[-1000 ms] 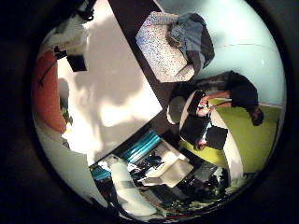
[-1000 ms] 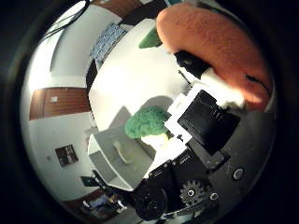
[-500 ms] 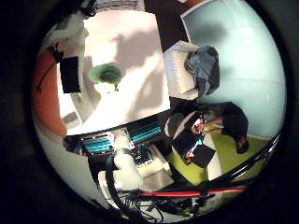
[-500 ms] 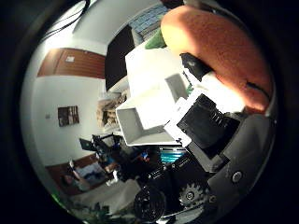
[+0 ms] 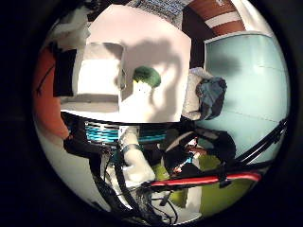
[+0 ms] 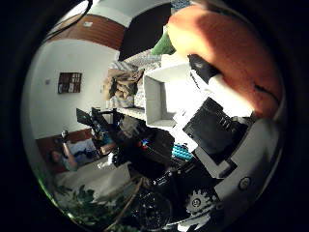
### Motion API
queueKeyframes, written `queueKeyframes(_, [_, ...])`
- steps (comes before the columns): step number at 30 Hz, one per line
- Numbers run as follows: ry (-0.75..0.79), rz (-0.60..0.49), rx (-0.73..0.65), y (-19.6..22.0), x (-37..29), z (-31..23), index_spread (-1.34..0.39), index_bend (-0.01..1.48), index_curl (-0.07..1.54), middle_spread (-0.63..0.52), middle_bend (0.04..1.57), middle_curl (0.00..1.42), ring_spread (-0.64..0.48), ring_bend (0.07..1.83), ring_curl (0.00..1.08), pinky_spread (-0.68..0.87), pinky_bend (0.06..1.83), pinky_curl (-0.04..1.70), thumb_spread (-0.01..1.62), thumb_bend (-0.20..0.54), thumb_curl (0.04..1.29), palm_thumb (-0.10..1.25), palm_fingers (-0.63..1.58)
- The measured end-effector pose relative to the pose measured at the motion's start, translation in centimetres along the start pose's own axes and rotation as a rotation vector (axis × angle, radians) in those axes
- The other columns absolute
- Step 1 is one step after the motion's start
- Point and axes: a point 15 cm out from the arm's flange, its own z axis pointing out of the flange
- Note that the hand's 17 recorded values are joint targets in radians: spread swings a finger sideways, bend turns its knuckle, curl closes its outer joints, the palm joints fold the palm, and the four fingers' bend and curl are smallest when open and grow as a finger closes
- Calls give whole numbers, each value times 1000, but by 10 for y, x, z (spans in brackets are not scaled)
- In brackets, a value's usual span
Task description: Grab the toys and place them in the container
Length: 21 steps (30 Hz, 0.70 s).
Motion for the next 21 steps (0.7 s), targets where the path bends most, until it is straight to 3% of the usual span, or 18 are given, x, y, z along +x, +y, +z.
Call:
queueKeyframes(8, [0,-50,11,-1,-18,4,-300,1057,968,-236,1208,1057,-246,1400,827,-181,1223,1214,977,-13,743,959,974])
queueKeyframes(21, [-16,-155,30,-2,-57,10,-303,1022,981,-245,1175,1080,-253,1367,848,-197,1194,1233,1040,-19,691,922,981])
